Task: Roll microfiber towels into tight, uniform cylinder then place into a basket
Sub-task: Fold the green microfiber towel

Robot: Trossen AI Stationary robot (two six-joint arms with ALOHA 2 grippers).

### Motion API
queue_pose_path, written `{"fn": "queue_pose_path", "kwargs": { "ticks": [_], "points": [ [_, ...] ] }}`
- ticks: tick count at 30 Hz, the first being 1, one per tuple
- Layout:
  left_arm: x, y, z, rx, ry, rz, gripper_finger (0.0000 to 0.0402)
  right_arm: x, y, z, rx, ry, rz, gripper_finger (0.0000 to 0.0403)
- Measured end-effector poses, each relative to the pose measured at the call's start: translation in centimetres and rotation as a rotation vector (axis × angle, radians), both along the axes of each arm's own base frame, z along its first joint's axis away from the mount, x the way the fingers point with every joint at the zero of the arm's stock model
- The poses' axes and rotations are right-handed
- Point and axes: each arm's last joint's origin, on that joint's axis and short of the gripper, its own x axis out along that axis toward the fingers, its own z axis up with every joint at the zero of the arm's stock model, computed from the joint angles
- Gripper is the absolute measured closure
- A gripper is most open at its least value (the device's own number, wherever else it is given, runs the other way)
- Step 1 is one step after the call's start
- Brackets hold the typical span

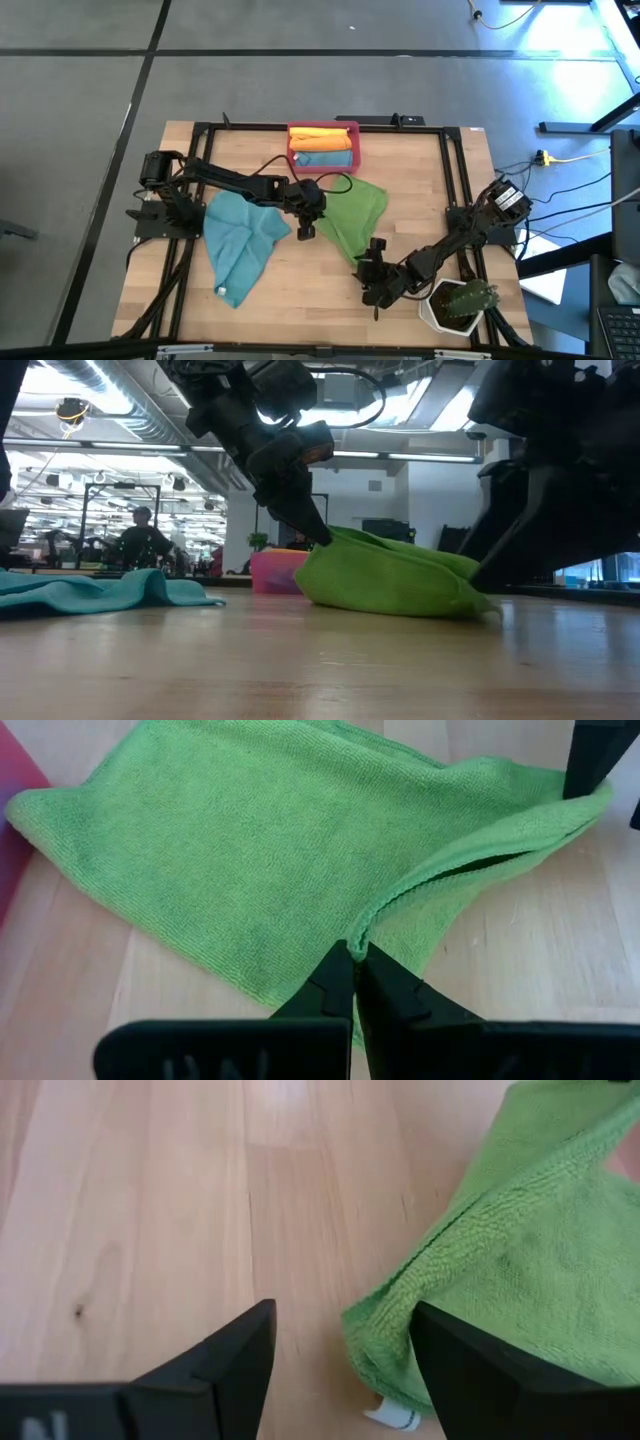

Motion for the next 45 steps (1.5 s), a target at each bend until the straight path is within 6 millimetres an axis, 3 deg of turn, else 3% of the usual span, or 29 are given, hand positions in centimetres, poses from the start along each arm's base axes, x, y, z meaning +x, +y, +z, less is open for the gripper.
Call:
{"fn": "queue_pose_path", "kwargs": {
  "ticks": [9, 22, 29, 45],
  "points": [
    [0.1, -0.3, 0.1, -0.005, -0.011, -0.002, 0.0401, -0.4, 0.2, 0.5, -0.011, 0.005, 0.019, 0.0171],
    [0.1, -0.2, 0.1, -0.013, -0.013, 0.01, 0.0401, -0.5, -0.1, 0.5, 0.038, -0.072, -0.115, 0.0171],
    [0.1, -0.2, 0.1, -0.001, -0.014, 0.019, 0.0401, 0.3, -1.1, 0.7, 0.042, -0.12, -0.189, 0.0171],
    [0.2, -0.1, 0.2, 0.009, -0.028, 0.014, 0.0401, 1.1, -1.0, 0.1, 0.049, -0.119, -0.134, 0.0171]
  ]
}}
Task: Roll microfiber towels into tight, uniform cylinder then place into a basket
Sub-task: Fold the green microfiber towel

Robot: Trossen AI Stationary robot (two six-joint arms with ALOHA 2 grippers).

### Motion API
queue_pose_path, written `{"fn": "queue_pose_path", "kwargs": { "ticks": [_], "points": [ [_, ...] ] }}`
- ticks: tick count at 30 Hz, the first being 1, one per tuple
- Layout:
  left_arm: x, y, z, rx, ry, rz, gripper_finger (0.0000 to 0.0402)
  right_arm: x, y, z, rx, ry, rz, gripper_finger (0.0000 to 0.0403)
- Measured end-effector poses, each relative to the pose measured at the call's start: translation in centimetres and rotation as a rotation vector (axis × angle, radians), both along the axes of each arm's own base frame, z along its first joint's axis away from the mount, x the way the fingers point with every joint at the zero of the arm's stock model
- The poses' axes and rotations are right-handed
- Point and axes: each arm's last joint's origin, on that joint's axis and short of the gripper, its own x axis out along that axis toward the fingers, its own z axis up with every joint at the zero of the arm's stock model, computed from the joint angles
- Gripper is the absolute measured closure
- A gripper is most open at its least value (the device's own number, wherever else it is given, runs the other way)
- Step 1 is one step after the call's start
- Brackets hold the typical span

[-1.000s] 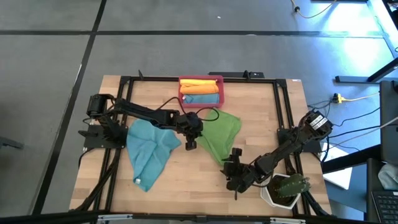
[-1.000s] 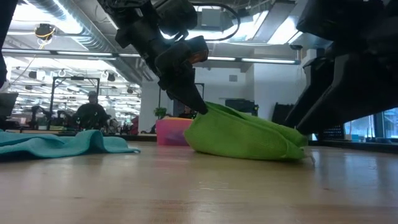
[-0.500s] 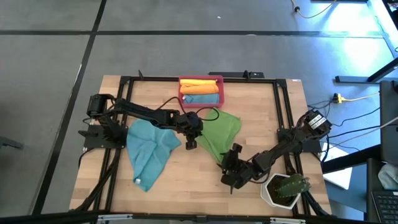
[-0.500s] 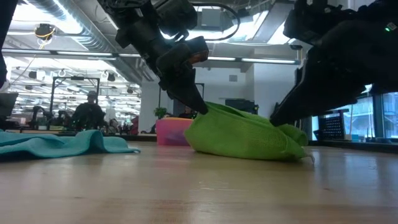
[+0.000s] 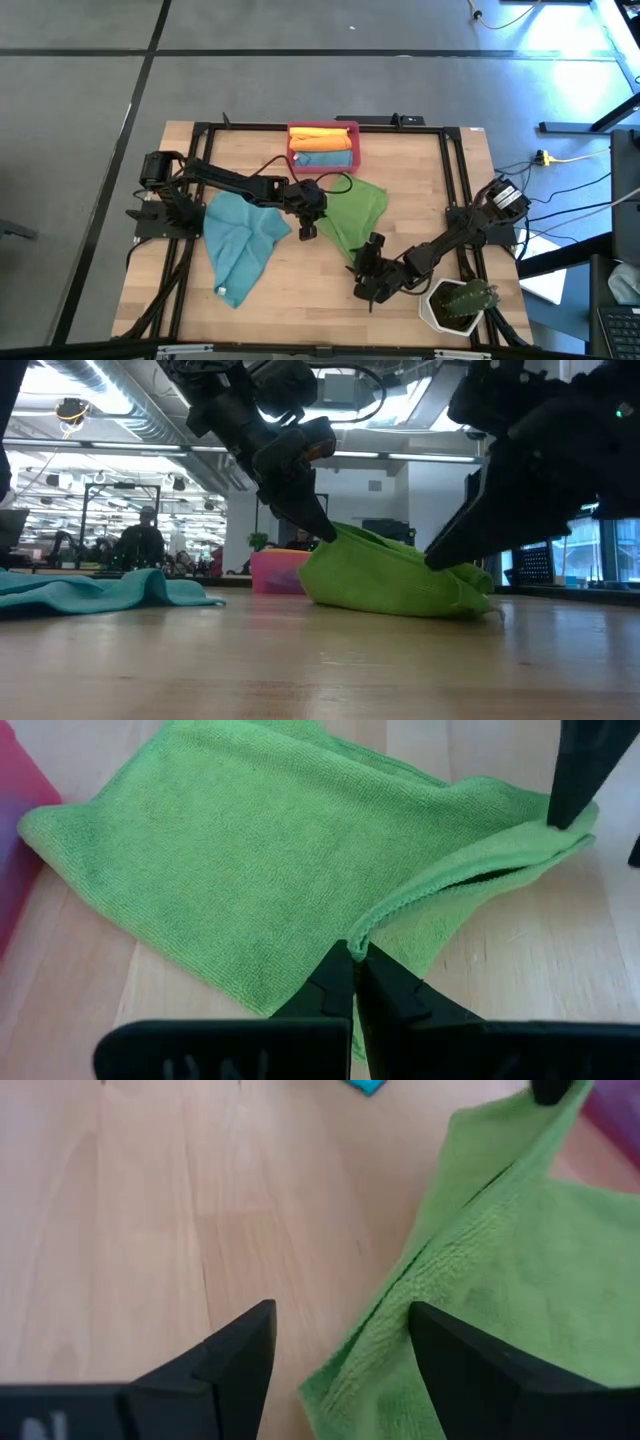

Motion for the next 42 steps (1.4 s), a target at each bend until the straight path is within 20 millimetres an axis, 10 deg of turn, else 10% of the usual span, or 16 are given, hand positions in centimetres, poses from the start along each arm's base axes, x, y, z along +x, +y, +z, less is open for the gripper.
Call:
{"fn": "queue_pose_path", "kwargs": {
  "ticks": [15, 26, 30, 42],
  "points": [
    [0.0, 0.0, 0.0, 0.0, -0.005, 0.001, 0.0401, -0.1, -0.2, -2.0, -0.014, 0.071, -0.027, 0.0178],
    [0.0, -0.1, 0.0, -0.013, -0.005, 0.011, 0.0401, -0.6, -0.2, -2.3, 0.07, 0.172, -0.042, 0.03],
    [0.0, -0.3, 0.0, -0.039, -0.006, -0.013, 0.0401, -0.5, -0.1, -1.7, 0.062, 0.236, -0.014, 0.0384],
    [-1.6, -5.9, -0.2, -0.058, 0.138, -0.138, 0.0401, -1.0, 0.0, 3.9, 0.111, 0.27, 0.112, 0.0394]
  ]
}}
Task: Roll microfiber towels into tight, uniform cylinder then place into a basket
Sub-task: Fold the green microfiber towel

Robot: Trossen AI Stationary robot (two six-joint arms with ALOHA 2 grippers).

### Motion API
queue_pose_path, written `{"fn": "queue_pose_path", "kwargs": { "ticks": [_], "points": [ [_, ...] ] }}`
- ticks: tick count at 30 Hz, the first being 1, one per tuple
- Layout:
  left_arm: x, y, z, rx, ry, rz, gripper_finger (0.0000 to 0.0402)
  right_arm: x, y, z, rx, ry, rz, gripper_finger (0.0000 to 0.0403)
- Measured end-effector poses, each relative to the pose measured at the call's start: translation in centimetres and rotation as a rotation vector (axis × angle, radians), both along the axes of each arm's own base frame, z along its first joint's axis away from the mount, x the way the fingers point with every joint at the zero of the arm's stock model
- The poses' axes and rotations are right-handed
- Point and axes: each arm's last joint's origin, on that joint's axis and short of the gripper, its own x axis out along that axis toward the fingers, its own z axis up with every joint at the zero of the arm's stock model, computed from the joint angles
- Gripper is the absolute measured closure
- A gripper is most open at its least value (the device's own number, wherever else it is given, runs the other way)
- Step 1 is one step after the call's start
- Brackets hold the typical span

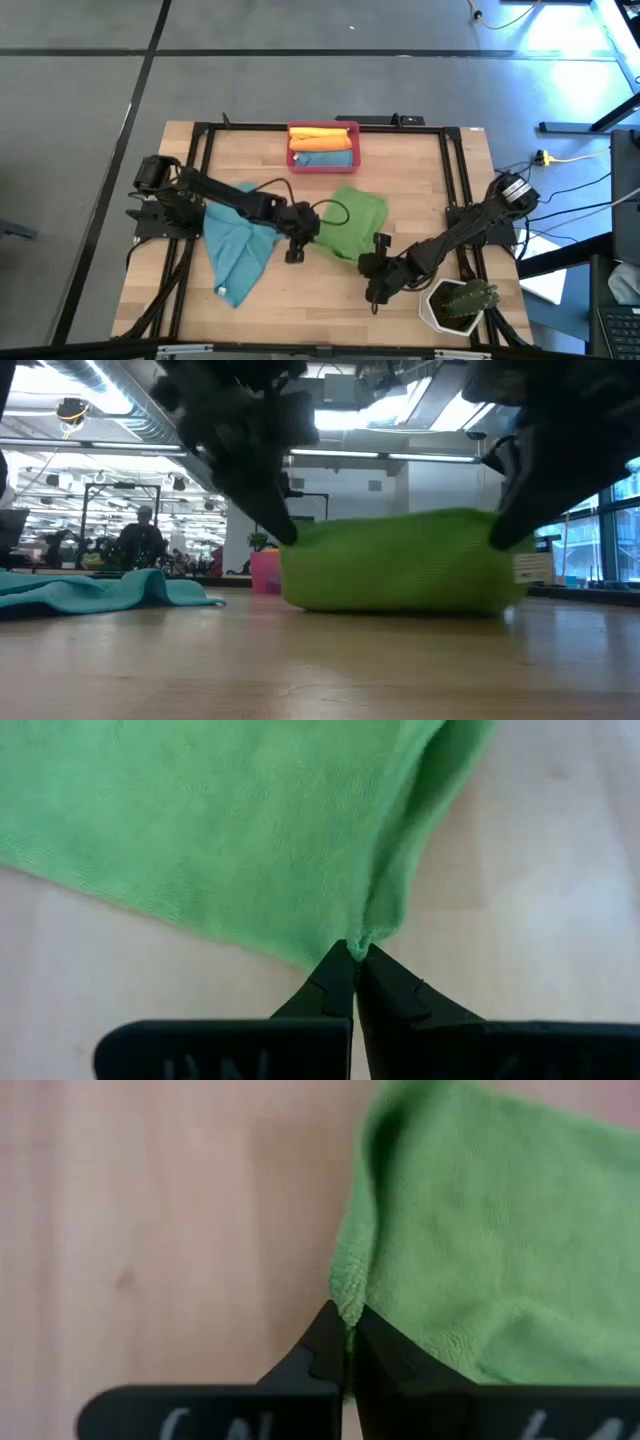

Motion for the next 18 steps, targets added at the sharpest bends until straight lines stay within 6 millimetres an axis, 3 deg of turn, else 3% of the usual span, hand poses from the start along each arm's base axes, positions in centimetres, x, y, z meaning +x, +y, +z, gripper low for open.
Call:
{"fn": "queue_pose_path", "kwargs": {
  "ticks": [10, 15, 18],
  "points": [
    [-2.4, -5.4, 3.5, -0.067, -0.078, -0.154, 0.0401, -0.4, 0.8, 0.9, 0.194, 0.086, 0.205, 0.0394],
    [-3.5, -6.8, 5.7, -0.076, -0.144, -0.214, 0.0401, -0.1, 1.3, 1.4, 0.25, 0.053, 0.301, 0.0393],
    [-3.6, -6.6, 5.8, -0.018, -0.153, -0.201, 0.0401, 0.1, 0.9, 1.8, 0.247, 0.025, 0.287, 0.0393]
  ]
}}
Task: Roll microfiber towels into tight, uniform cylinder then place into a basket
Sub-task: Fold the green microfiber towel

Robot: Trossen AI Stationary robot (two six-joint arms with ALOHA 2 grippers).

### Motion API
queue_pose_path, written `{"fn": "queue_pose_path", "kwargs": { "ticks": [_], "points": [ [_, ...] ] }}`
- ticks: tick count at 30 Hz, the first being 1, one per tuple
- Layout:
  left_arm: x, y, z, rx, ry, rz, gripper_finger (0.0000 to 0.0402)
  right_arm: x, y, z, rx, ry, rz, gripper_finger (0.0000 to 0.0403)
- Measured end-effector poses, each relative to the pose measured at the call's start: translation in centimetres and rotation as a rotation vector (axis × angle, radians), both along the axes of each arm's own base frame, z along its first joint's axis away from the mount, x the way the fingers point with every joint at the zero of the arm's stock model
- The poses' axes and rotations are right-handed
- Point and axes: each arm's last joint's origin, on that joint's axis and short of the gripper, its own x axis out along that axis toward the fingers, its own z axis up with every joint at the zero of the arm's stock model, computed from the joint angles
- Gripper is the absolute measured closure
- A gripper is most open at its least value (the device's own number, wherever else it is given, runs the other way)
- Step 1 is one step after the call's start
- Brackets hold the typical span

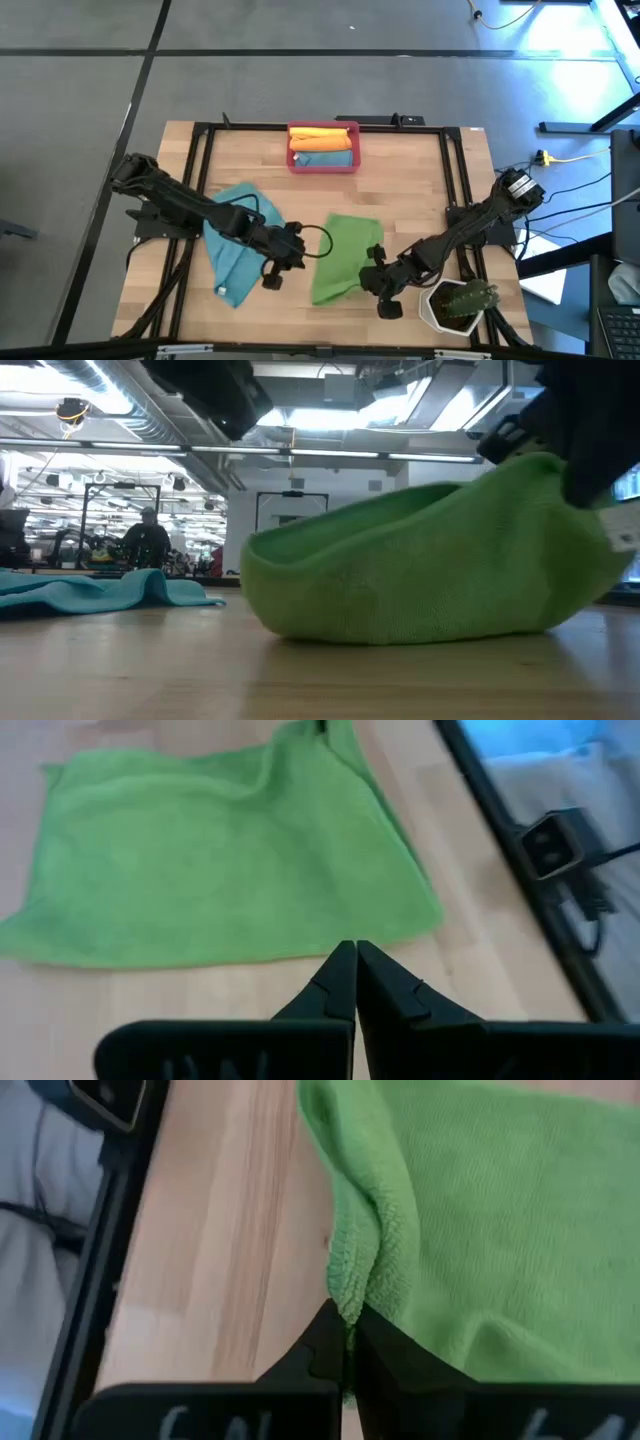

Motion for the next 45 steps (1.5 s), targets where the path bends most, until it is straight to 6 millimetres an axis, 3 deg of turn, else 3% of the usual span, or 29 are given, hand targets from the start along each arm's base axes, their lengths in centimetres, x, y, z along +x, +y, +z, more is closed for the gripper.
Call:
{"fn": "queue_pose_path", "kwargs": {
  "ticks": [5, 12, 18, 27, 33, 40, 45],
  "points": [
    [0.4, 0.6, -0.4, 0.007, 0.007, 0.02, 0.0401, 0.5, -1.0, 0.3, 0.003, -0.006, -0.047, 0.0392],
    [1.6, -0.4, -1.5, 0.014, -0.044, -0.037, 0.0391, 1.6, -3.3, 0.1, -0.006, 0.006, -0.176, 0.0392],
    [1.5, -1.2, -2.1, 0.004, -0.017, -0.058, 0.0322, 2.5, -5.4, 0.1, -0.022, 0.008, -0.222, 0.0392],
    [0.9, -2.2, -2.5, -0.034, 0.015, 0.016, 0.0205, 2.3, -6.1, -0.1, -0.081, 0.042, -0.224, 0.0392],
    [0.2, -1.7, -5.6, -0.068, -0.015, 0.207, 0.0162, 2.4, -6.2, -0.1, -0.086, 0.037, -0.231, 0.0392],
    [-1.4, -0.2, -8.9, -0.33, -0.108, 0.294, 0.016, 2.4, -6.2, -0.1, -0.095, 0.033, -0.238, 0.0392],
    [-2.4, 1.2, -10.6, -0.385, -0.096, 0.409, 0.0157, 2.4, -6.2, -0.1, -0.096, 0.032, -0.239, 0.0392]
  ]
}}
